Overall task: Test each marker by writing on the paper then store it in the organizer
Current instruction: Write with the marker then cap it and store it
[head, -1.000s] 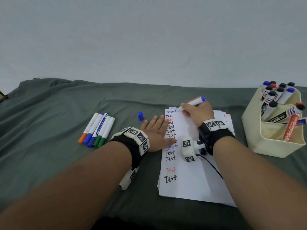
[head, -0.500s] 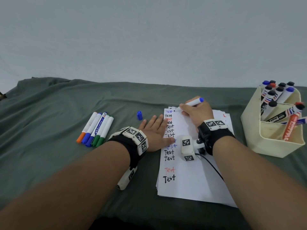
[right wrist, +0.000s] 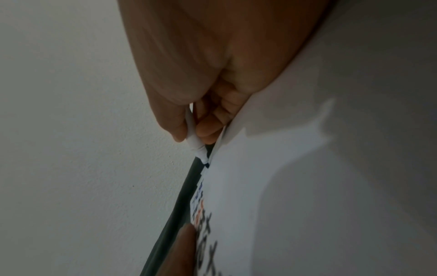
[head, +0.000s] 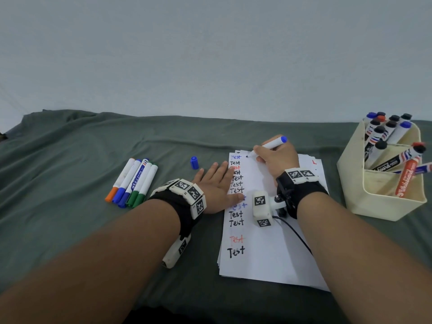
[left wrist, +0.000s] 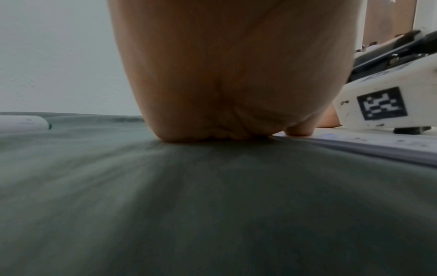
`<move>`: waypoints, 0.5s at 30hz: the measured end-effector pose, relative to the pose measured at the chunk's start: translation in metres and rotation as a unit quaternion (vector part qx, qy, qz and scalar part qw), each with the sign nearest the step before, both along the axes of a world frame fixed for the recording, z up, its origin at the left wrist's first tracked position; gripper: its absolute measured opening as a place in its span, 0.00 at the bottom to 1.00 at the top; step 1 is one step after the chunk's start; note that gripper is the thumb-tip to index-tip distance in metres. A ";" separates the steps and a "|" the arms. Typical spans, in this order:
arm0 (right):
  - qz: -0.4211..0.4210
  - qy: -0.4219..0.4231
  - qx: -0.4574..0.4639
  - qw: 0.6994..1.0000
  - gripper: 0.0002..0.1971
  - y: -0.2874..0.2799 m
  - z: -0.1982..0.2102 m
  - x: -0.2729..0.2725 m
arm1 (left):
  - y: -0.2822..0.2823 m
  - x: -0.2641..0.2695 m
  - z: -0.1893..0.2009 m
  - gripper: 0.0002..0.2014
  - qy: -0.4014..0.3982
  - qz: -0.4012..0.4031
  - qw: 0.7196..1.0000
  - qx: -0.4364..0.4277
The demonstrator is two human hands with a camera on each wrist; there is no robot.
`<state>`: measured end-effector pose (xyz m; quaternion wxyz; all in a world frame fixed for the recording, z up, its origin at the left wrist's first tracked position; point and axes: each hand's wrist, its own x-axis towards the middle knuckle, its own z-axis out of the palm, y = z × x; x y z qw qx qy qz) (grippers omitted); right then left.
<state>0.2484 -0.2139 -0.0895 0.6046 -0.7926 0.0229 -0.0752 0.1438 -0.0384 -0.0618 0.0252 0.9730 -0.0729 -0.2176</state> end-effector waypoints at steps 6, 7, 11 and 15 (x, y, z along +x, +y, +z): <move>0.006 0.010 -0.013 1.000 0.08 0.000 0.003 -0.001 | 0.001 0.002 -0.002 0.43 -0.001 -0.003 1.000 -0.001; -0.003 0.008 -0.018 1.000 0.09 -0.001 0.003 -0.002 | 0.001 0.002 -0.002 0.43 -0.001 -0.004 1.000 -0.001; -0.011 0.003 -0.015 1.000 0.09 -0.002 0.004 -0.003 | 0.001 0.002 -0.004 0.43 -0.003 -0.002 1.000 0.000; -0.010 0.001 -0.023 1.000 0.08 -0.001 0.005 -0.005 | 0.002 0.003 -0.005 0.43 -0.006 -0.003 1.000 0.001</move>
